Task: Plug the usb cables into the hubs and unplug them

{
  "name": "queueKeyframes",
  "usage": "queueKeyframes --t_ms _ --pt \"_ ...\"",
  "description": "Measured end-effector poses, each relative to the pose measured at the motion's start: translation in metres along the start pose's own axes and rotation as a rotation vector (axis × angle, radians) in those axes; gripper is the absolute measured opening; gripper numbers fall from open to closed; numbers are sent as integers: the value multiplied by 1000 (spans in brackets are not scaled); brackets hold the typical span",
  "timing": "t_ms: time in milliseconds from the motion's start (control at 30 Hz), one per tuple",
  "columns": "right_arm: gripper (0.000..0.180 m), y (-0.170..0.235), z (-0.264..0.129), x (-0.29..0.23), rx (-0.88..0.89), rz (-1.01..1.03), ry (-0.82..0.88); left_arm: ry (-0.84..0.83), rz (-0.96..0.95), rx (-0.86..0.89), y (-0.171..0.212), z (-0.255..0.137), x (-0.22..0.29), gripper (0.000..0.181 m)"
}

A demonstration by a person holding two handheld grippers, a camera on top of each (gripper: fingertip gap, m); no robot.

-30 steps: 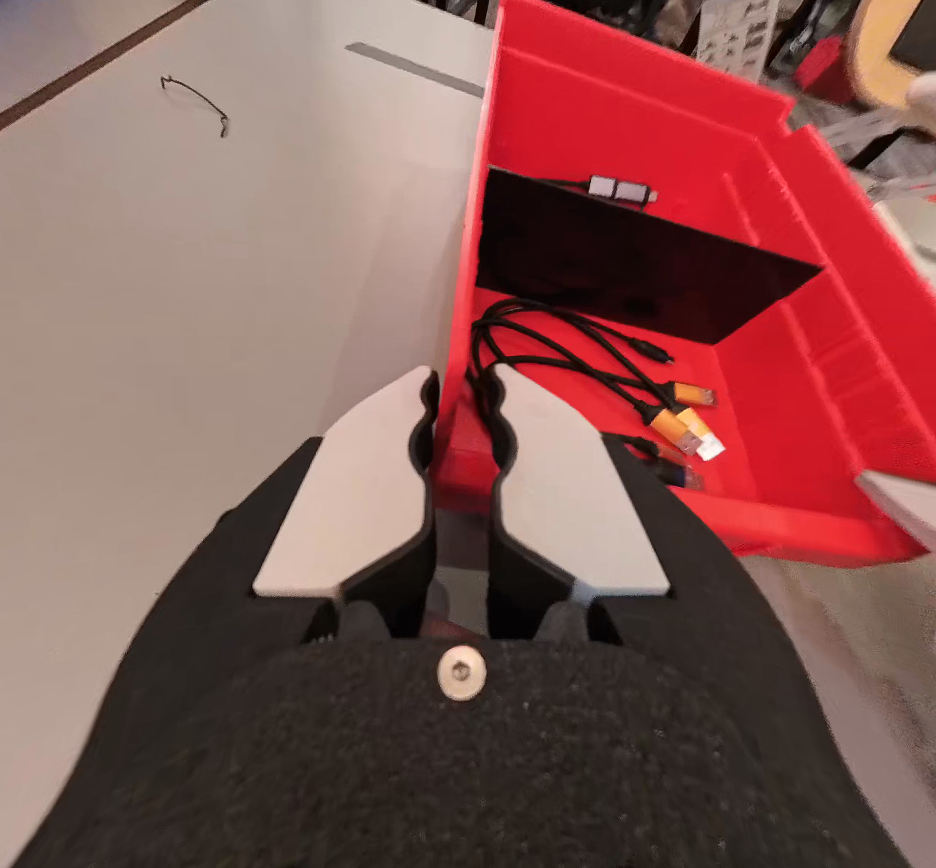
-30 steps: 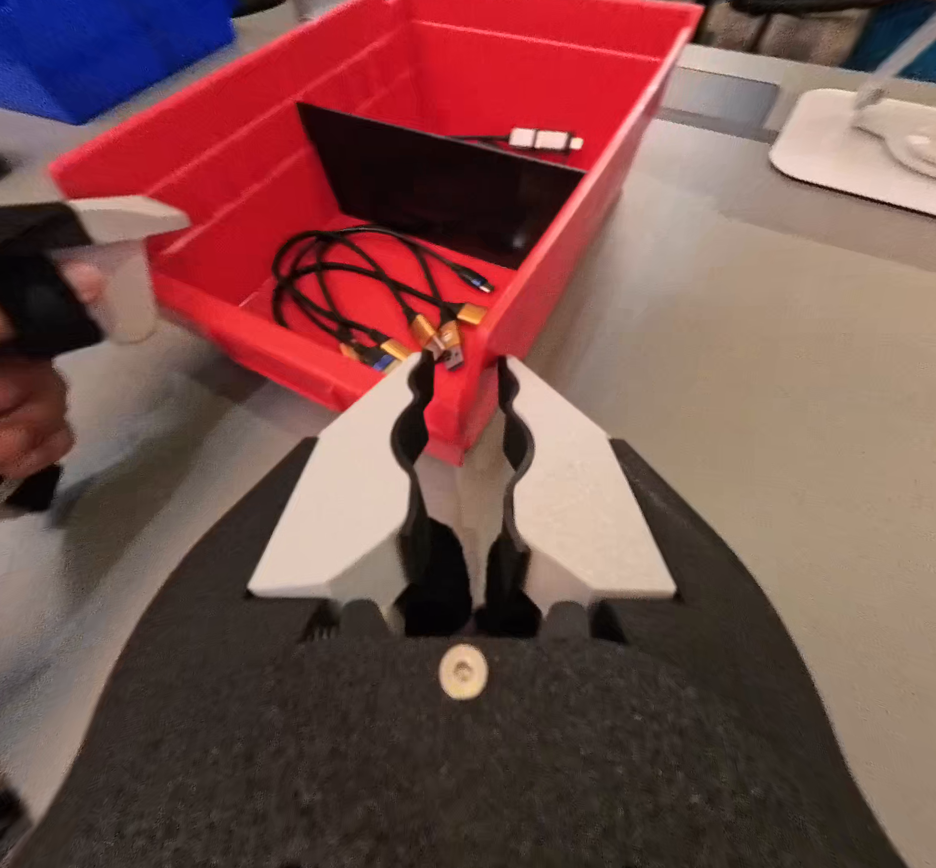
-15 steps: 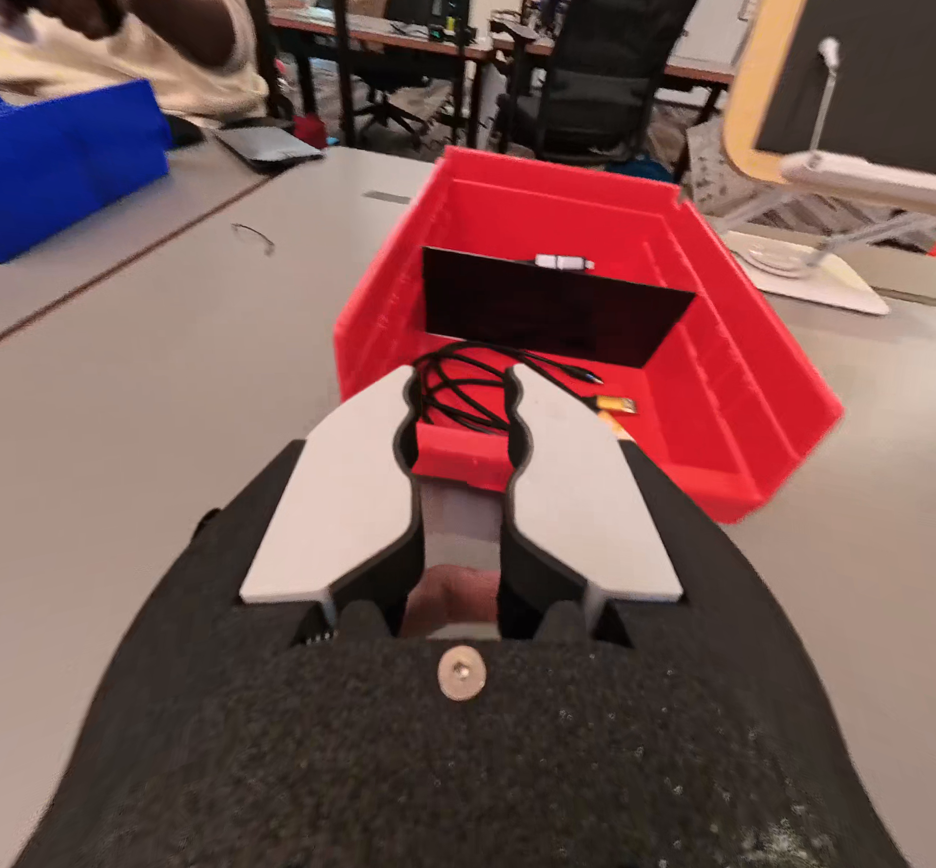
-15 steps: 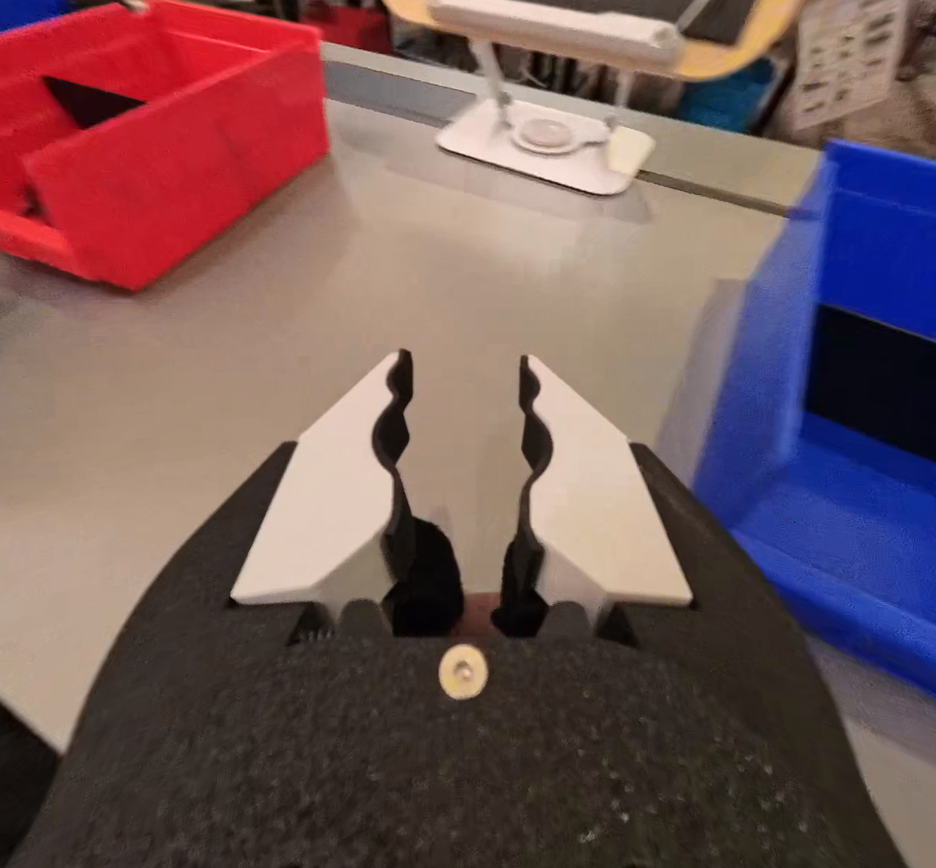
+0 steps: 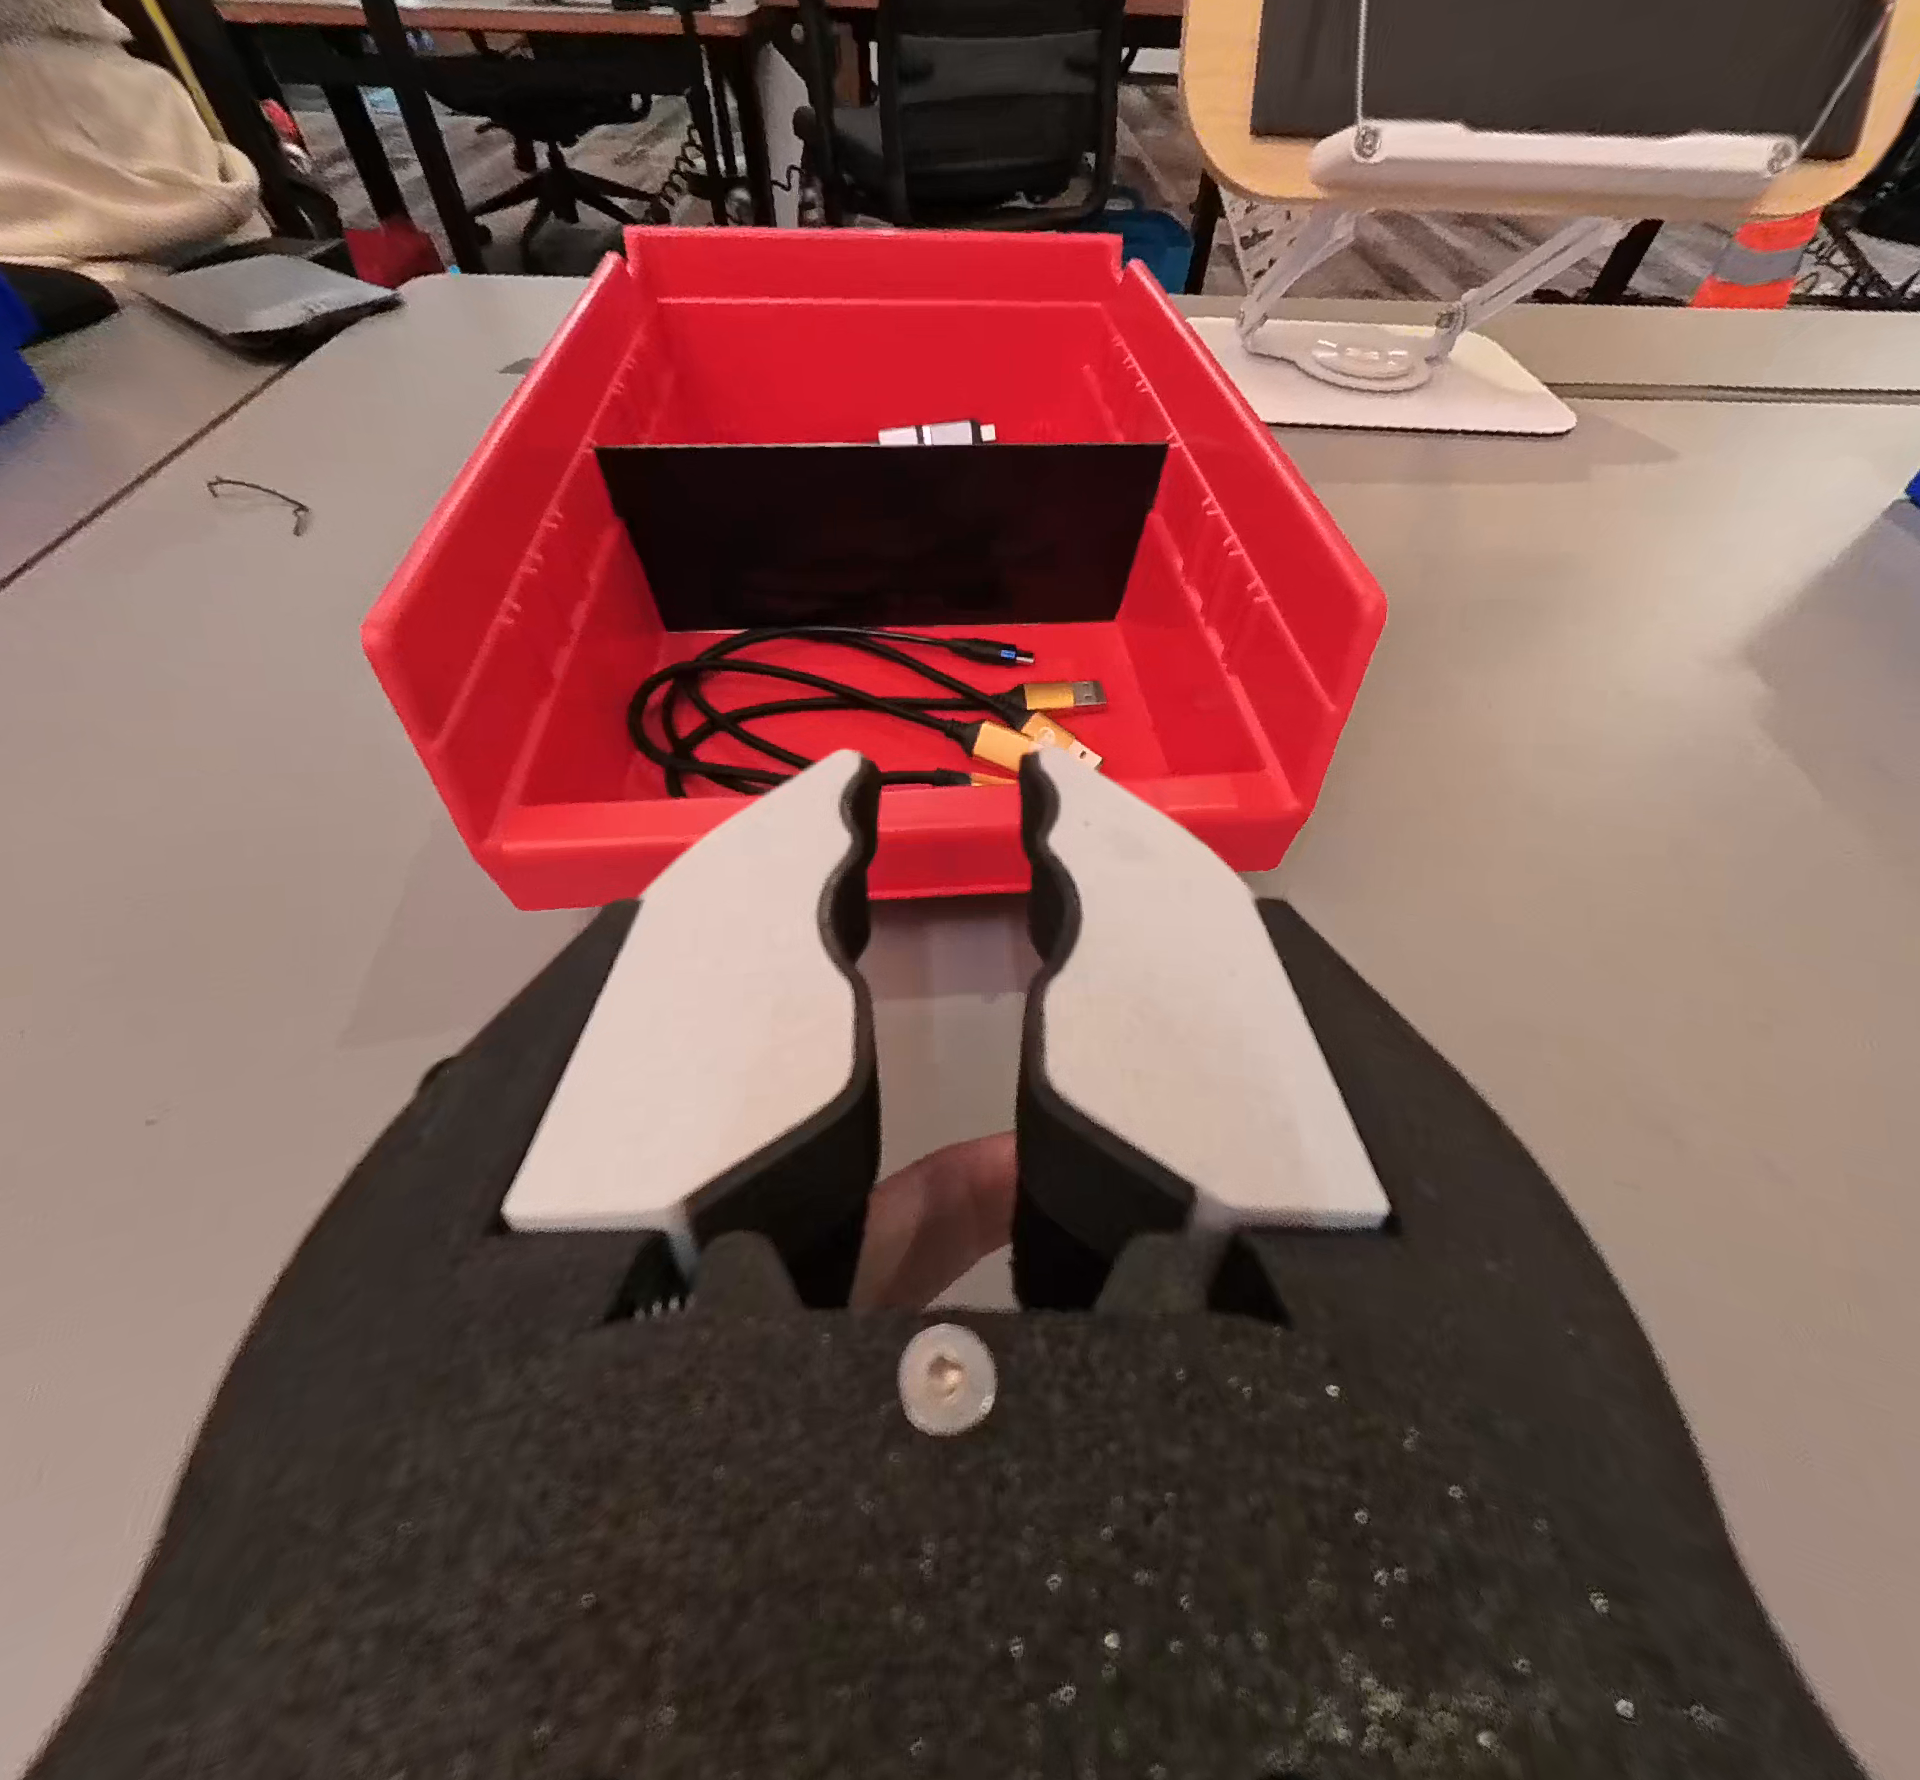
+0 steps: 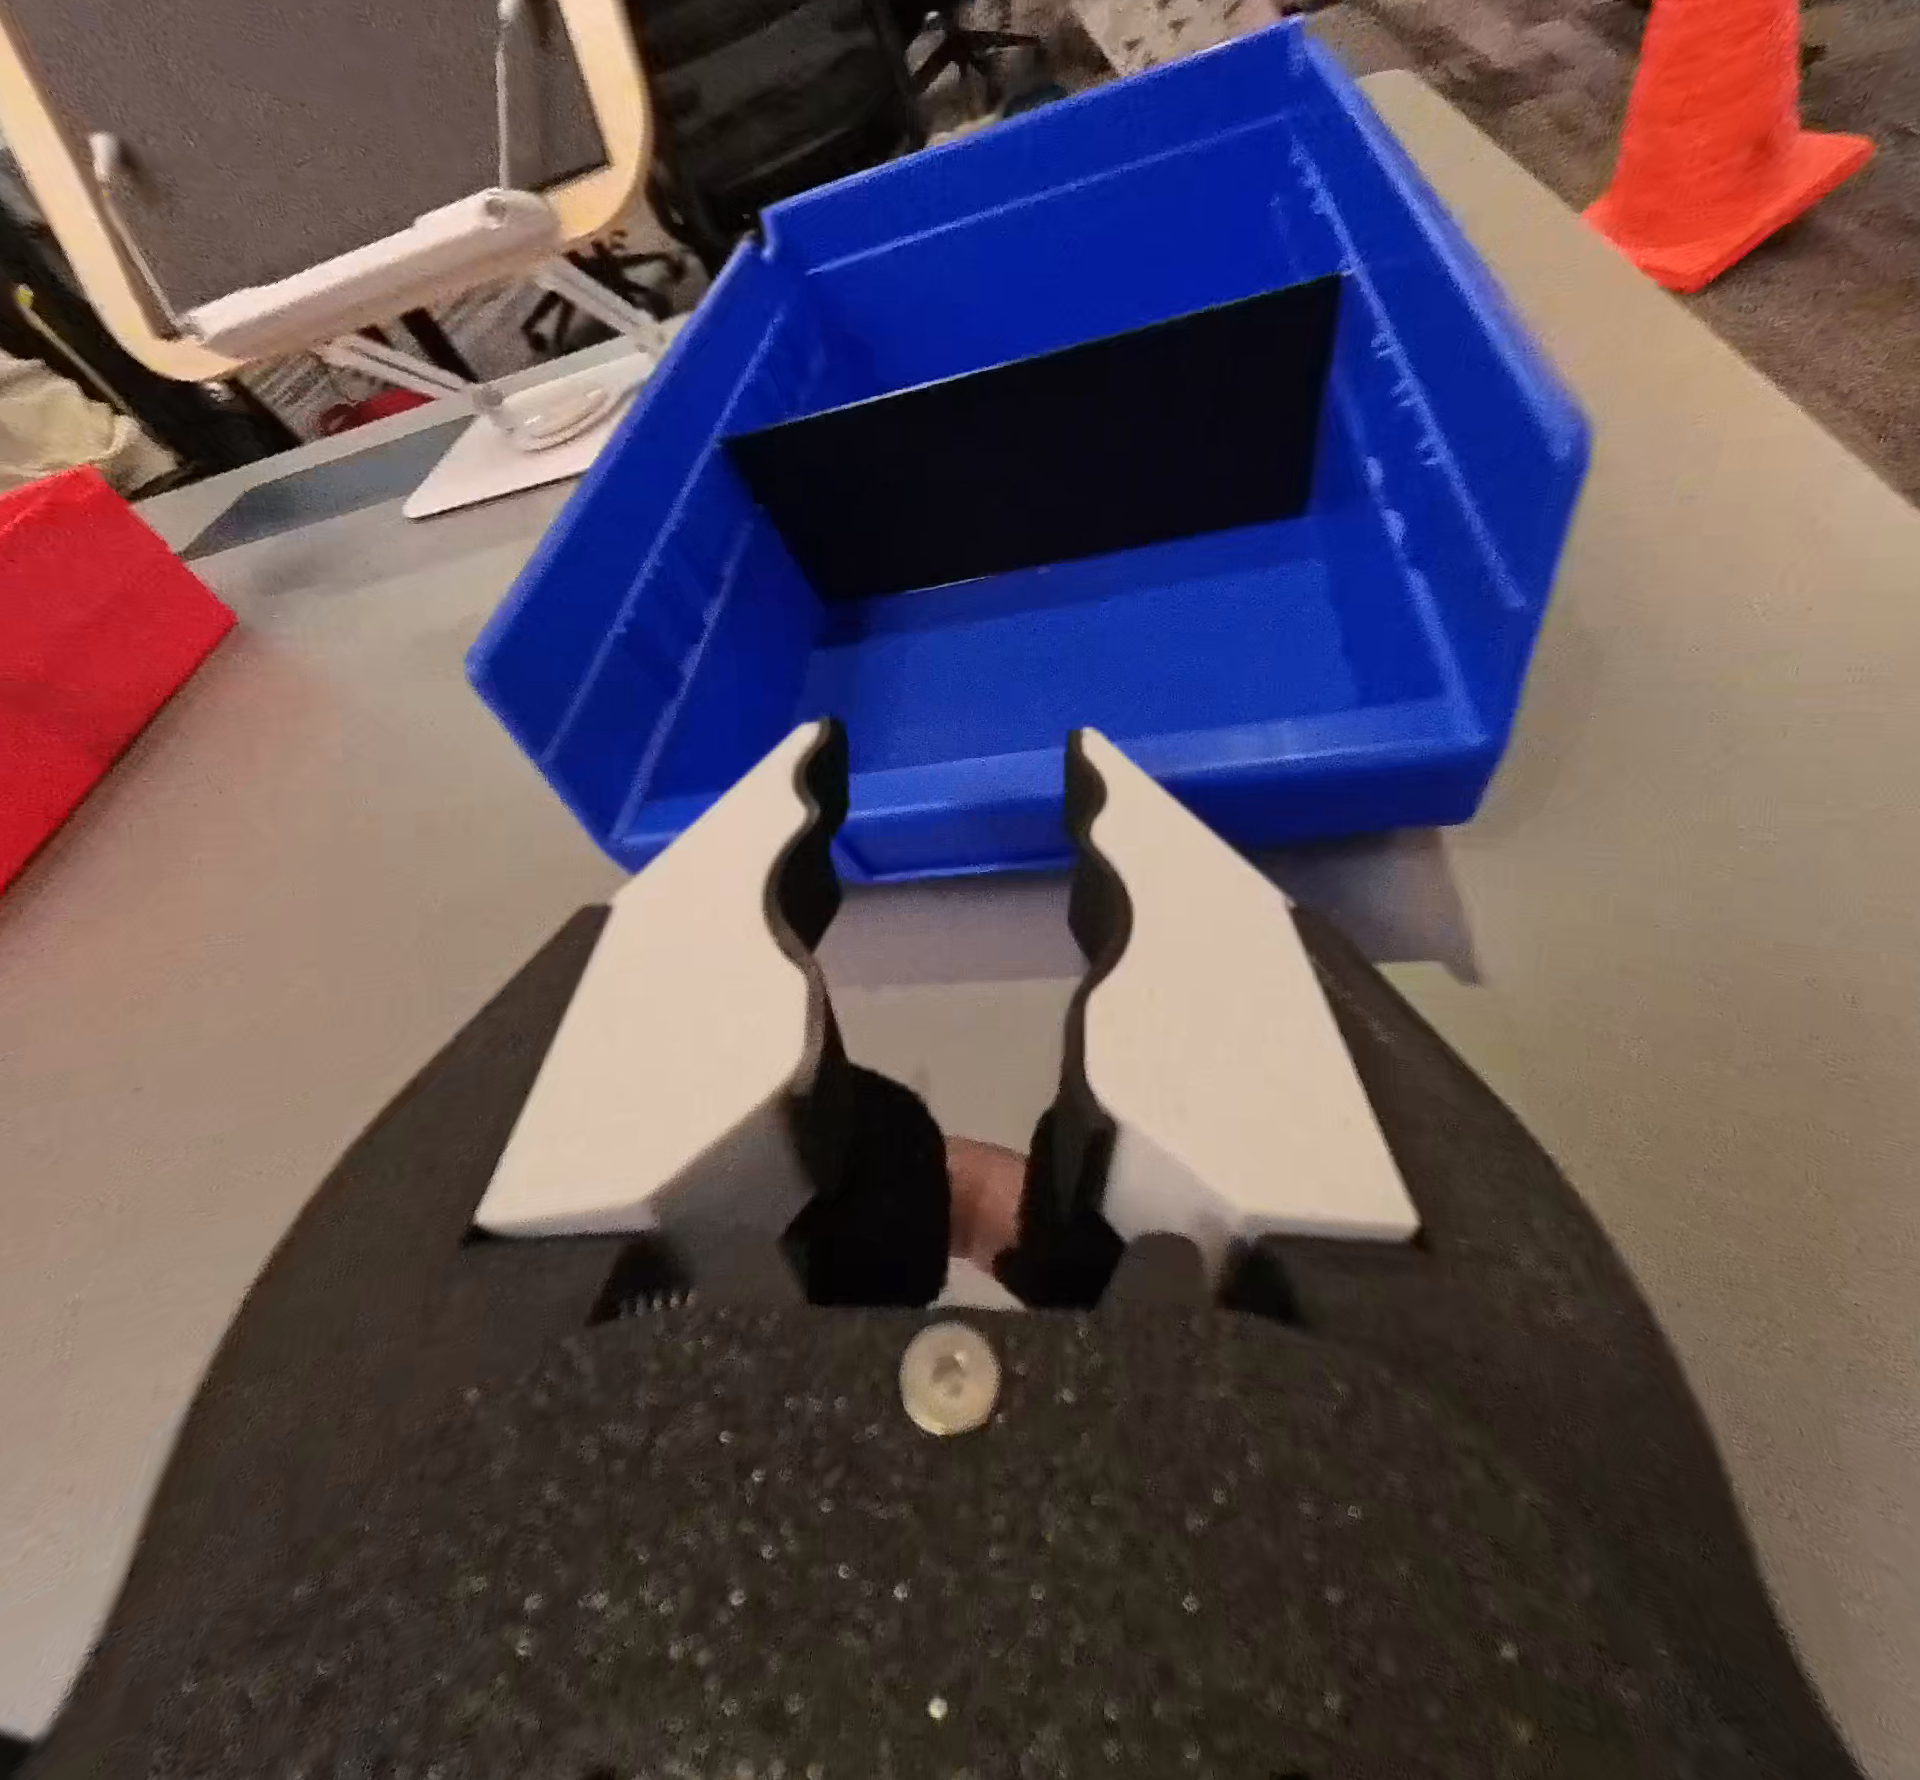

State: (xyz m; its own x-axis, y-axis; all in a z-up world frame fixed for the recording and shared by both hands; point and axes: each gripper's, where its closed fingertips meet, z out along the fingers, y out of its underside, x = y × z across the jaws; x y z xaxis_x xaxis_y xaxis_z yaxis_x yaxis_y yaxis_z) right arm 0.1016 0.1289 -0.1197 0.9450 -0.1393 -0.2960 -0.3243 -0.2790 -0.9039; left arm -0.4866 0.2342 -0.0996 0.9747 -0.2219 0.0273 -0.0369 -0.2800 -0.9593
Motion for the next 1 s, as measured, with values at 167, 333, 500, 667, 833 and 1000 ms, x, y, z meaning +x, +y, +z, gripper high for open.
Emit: queueKeyframes --t_ms 167,333,500,667,833,1000 --pt "37 -8 3 16 36 -63 69 70 -27 -86 16 8 8 26" --pt "33 -9 2 15 50 -96 72 84 -45 -87 15 7 8 26" --pt "32 -12 3 27 51 -135 113 103 -60 -140 25 10 10 26" --pt "34 -24 5 68 64 -144 244 110 -64 -158 28 12 11 26" --pt "34 -22 24 88 36 -124 265 123 -55 -178 32 14 14 26" --pt "34 -19 27 68 30 -97 159 123 -35 -179 32 14 16 26"
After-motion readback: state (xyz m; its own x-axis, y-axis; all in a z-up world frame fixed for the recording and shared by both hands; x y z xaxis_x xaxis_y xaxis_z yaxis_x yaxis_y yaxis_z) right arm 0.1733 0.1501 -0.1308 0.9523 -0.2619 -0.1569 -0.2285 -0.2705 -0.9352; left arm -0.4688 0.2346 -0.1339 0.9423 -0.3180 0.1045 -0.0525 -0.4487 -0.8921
